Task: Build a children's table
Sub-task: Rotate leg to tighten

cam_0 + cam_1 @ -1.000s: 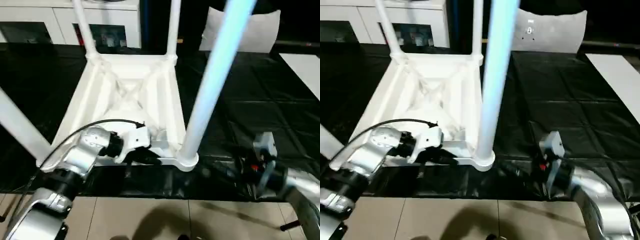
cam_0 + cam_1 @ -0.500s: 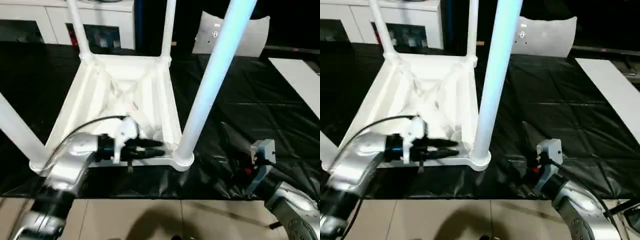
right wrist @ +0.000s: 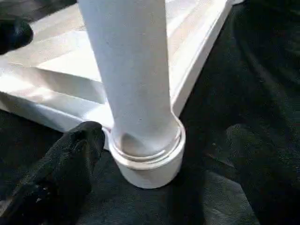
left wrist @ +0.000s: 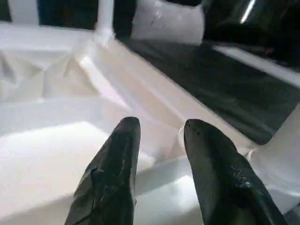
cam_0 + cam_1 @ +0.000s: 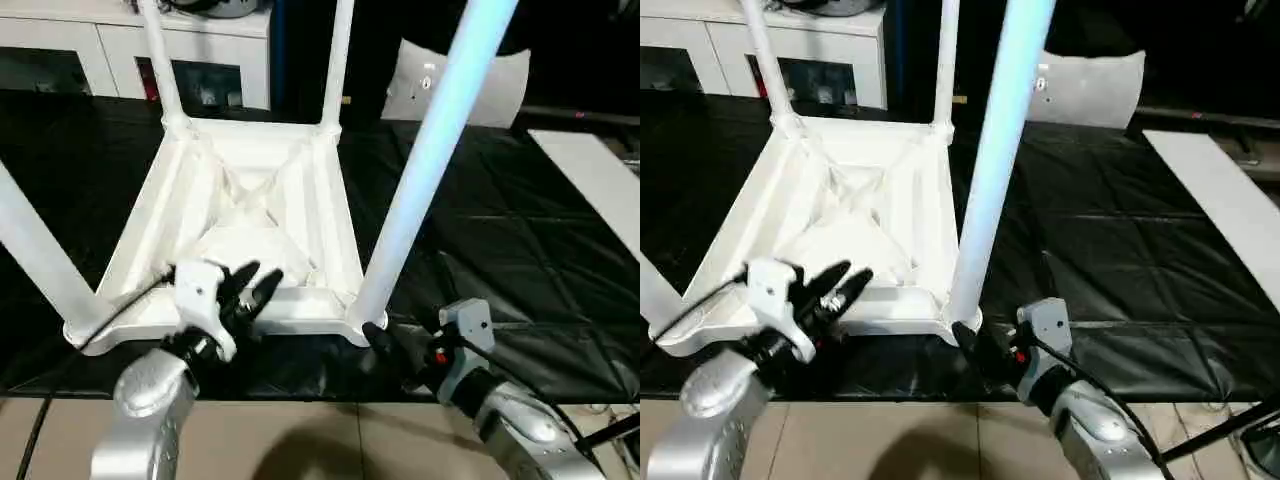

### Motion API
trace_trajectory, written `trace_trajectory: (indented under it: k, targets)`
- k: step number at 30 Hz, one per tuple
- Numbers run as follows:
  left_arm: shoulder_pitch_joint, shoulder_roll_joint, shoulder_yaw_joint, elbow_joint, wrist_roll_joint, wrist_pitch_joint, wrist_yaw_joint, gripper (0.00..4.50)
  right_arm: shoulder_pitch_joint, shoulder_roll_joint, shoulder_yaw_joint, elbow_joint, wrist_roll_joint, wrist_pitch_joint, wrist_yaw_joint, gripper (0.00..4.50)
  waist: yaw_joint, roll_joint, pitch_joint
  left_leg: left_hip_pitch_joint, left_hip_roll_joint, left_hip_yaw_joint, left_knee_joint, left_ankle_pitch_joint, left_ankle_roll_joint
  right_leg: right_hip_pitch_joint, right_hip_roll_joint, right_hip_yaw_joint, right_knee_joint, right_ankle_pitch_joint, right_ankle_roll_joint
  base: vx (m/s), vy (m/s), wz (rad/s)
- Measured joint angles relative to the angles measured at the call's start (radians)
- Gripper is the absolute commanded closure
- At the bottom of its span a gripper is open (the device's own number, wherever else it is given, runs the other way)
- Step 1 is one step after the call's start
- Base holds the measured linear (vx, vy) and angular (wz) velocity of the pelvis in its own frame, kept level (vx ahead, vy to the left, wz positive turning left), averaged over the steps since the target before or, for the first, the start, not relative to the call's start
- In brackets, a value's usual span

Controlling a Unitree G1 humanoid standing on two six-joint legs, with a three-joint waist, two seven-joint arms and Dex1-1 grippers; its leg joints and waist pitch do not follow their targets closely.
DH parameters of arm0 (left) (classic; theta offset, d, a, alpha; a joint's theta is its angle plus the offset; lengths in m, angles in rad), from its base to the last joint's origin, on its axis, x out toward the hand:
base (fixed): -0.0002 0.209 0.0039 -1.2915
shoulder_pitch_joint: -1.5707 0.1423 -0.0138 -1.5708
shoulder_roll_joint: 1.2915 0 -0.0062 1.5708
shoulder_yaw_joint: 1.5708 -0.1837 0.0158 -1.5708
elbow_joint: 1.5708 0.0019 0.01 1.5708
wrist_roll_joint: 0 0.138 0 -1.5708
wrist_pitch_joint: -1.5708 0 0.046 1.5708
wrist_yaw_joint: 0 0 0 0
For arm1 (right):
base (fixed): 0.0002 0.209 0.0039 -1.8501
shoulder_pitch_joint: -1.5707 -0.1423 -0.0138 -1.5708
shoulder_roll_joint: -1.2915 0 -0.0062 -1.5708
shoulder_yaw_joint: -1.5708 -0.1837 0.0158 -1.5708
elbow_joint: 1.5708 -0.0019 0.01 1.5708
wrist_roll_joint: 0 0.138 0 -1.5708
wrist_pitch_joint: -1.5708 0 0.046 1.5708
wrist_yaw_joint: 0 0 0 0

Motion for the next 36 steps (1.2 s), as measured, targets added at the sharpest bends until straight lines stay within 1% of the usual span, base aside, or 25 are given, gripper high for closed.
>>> trace_trajectory:
  k: [2,5,7,10,11,12,13,14,15,18,19,20,22,23,25,26,27,28,29,31,32,33,34,35,36]
  targets:
    - [0.006,-0.001,-0.012,-0.02,0.016,0.015,0.022,2.74,-0.001,-0.013,0.016,0.002,-0.011,-0.006,0.0,0.0,-0.003,-0.005,-0.005,-0.008,-0.005,0.003,0.005,0.001,0.001,-0.012,0.001,0.012,0.008,0.008,-0.001,0.0,0.0,0.0]
    - [0.014,-0.008,-0.026,-0.05,0.032,0.044,0.048,2.74,-0.013,0.004,0.013,0.003,-0.007,-0.006,-0.003,0.0,-0.004,0.007,-0.023,-0.058,-0.005,0.004,0.021,0.011,0.018,-0.055,0.002,0.015,0.01,0.025,-0.009,0.0,0.0,0.0]
    - [0.035,-0.006,-0.035,-0.059,0.035,0.042,0.049,2.74,-0.015,0.013,0.011,0.008,0.0,-0.008,0.003,0.0,-0.004,0.01,-0.024,-0.069,-0.004,0.005,0.024,0.013,0.022,-0.064,0.001,0.014,0.006,0.029,-0.006,0.0,0.0,0.0]
    - [0.094,0.009,-0.034,-0.067,0.04,0.024,0.055,2.74,-0.036,0.023,0.009,0.042,0.001,-0.025,0.018,0.0,-0.019,0.011,-0.014,-0.036,-0.001,0.005,0.026,0.006,0.01,-0.035,0.0,0.001,-0.004,0.028,-0.002,0.0,0.0,0.0]
    - [0.101,0.015,-0.033,-0.067,0.04,0.023,0.056,2.74,-0.049,0.033,0.011,0.049,0.003,-0.025,0.018,0.0,-0.025,0.025,-0.003,-0.033,0.014,-0.001,0.02,0.004,0.008,-0.011,0.006,-0.008,0.007,0.013,0.01,-0.092,-0.021,-0.04]
    - [0.098,0.027,-0.029,-0.075,0.04,0.025,0.06,2.74,-0.048,0.042,0.012,0.044,0.008,-0.027,0.019,0.0,-0.019,0.01,0.003,-0.026,0.015,0.001,0.02,0.005,0.007,-0.014,0.005,0.018,0.082,-0.062,0.036,-0.067,-0.074,0.23]
    - [0.084,0.026,-0.023,-0.085,0.04,0.025,0.067,2.74,-0.041,0.038,0.012,0.04,0.015,-0.027,0.021,0.0,0.007,-0.012,0.005,-0.018,0.017,0.033,0.02,0.005,0.007,-0.016,0.004,0.07,0.157,-0.094,0.024,-0.067,-0.074,0.23]
    - [0.091,0.014,-0.004,-0.109,0.036,0.018,0.08,2.74,-0.072,0.04,0.014,0.056,0.023,-0.028,0.031,0.0,0.022,-0.045,0.012,-0.009,0.01,0.05,0.027,0.002,-0.001,-0.015,0.007,0.124,0.19,-0.153,0.027,0.033,-0.128,0.17]
    - [0.111,0.009,0.002,-0.109,0.041,0.015,0.093,2.74,-0.079,0.038,0.016,0.06,0.033,-0.034,0.045,0.0,0.037,-0.052,0.008,-0.016,-0.004,0.036,0.029,0.0,-0.002,-0.026,0.008,0.126,0.192,-0.155,0.023,-0.011,-0.12,0.01]
    - [0.187,0.011,0.002,-0.116,0.055,0.012,0.118,2.74,-0.054,-0.007,0.017,0.064,0.041,-0.075,0.097,0.0,0.069,-0.019,0.003,-0.024,-0.01,0.016,0.016,0.007,-0.011,-0.02,0.017,0.128,0.179,-0.153,0.023,0.014,-0.043,0.0]
    - [0.196,0.016,-0.001,-0.124,0.061,0.013,0.119,2.74,-0.04,-0.017,0.019,0.064,0.043,-0.073,0.111,0.0,0.07,-0.014,0.0,-0.026,-0.007,0.015,0.01,0.021,-0.013,-0.019,0.023,0.131,0.172,-0.145,0.022,0.052,-0.008,-0.02]
    - [0.197,0.026,-0.006,-0.137,0.073,0.013,0.121,2.74,-0.03,-0.021,0.019,0.063,0.049,-0.068,0.125,0.0,0.073,-0.016,0.002,-0.04,-0.011,-0.005,0.008,0.034,-0.006,-0.014,0.024,0.116,0.161,-0.137,0.02,0.016,0.005,0.21]
    - [0.194,0.037,-0.021,-0.15,0.086,0.006,0.122,2.74,-0.027,-0.025,0.018,0.059,0.054,-0.062,0.135,0.0,0.051,-0.005,0.0,-0.055,-0.012,-0.044,0.008,0.042,-0.003,0.003,0.025,0.079,0.134,-0.128,0.015,0.021,-0.004,0.43]
    - [0.197,0.036,-0.027,-0.152,0.086,0.003,0.128,2.74,-0.026,-0.025,0.022,0.059,0.054,-0.062,0.144,0.0,0.03,0.007,0.003,-0.065,-0.011,-0.078,0.008,0.047,0.0,0.02,0.03,0.053,0.116,-0.12,0.004,0.018,-0.028,0.51]
    - [0.205,0.029,-0.022,-0.152,0.084,0.001,0.139,2.74,-0.025,-0.019,0.042,0.058,0.054,-0.065,0.155,0.0,-0.007,0.005,0.004,-0.067,-0.019,-0.126,0.009,0.052,-0.002,0.027,0.052,0.053,0.128,-0.135,-0.034,0.061,-0.056,0.53]
    - [0.212,0.007,-0.007,-0.152,0.068,0.001,0.152,2.74,-0.017,-0.017,0.058,0.05,0.058,-0.07,0.173,0.0,-0.023,0.001,0.004,-0.067,-0.029,-0.153,0.011,0.054,-0.004,0.025,0.067,0.077,0.16,-0.167,-0.093,0.07,-0.102,0.65]
    - [0.219,-0.003,0.0,-0.153,0.06,-0.001,0.156,2.46,-0.011,-0.017,0.065,0.045,0.065,-0.072,0.183,0.0,-0.031,-0.006,0.003,-0.062,-0.034,-0.155,0.008,0.056,-0.003,0.024,0.068,0.094,0.17,-0.179,-0.087,0.015,-0.142,0.46]
    - [0.242,-0.015,0.007,-0.158,0.045,-0.013,0.156,2.46,-0.001,-0.022,0.065,0.038,0.08,-0.075,0.196,0.0,-0.026,-0.015,0.002,-0.059,-0.03,-0.136,0.003,0.057,0.0,0.027,0.067,0.109,0.174,-0.181,-0.041,0.015,-0.142,0.46]
    - [0.285,-0.025,0.009,-0.166,0.031,-0.036,0.154,2.46,0.024,-0.039,0.059,0.03,0.094,-0.088,0.207,0.0,0.009,-0.031,-0.001,-0.049,-0.029,-0.105,0.008,0.046,0.02,0.03,0.063,0.115,0.174,-0.186,-0.011,0.012,-0.134,-0.01]
    - [0.336,-0.037,-0.006,-0.173,0.016,-0.068,0.149,2.3,0.073,-0.073,0.036,0.032,0.105,-0.094,0.223,0.0,0.053,-0.039,0.002,-0.058,-0.042,-0.07,0.064,0.027,0.053,0.029,0.057,0.14,0.172,-0.185,-0.006,0.037,-0.1,-0.13]
    - [0.353,-0.037,-0.005,-0.178,0.005,-0.086,0.144,2.16,0.078,-0.091,0.026,0.037,0.113,-0.094,0.235,0.0,0.072,-0.042,0.0,-0.07,-0.066,-0.065,0.106,0.016,0.07,0.03,0.056,0.161,0.166,-0.177,0.008,0.042,-0.063,-0.07]
    - [0.361,-0.031,-0.004,-0.187,0.001,-0.096,0.139,2.0,0.079,-0.095,0.015,0.034,0.124,-0.094,0.244,0.0,0.084,-0.044,-0.001,-0.072,-0.082,-0.061,0.107,0.016,0.071,0.032,0.052,0.165,0.16,-0.175,0.011,0.0,0.0,0.0]
    - [0.368,-0.024,-0.004,-0.2,-0.004,-0.112,0.136,1.98,0.078,-0.099,0.004,0.026,0.132,-0.094,0.256,0.0,0.093,-0.043,-0.002,-0.07,-0.089,-0.056,0.084,0.016,0.072,0.033,0.052,0.164,0.156,-0.174,0.011,0.0,0.0,0.0]
    - [0.374,-0.02,-0.004,-0.21,-0.004,-0.129,0.133,1.98,0.079,-0.104,0.0,0.013,0.139,-0.094,0.269,0.0,0.104,-0.025,-0.008,-0.065,-0.081,-0.053,0.031,0.022,0.078,0.034,0.064,0.153,0.152,-0.172,0.004,0.0,0.0,0.0]
    - [0.381,-0.017,-0.004,-0.217,-0.004,-0.135,0.132,1.95,0.08,-0.109,-0.004,0.009,0.147,-0.094,0.279,0.0,0.108,-0.006,-0.014,-0.061,-0.064,-0.055,0.002,0.057,0.061,0.038,0.081,0.139,0.148,-0.17,-0.001,0.043,0.067,0.05]
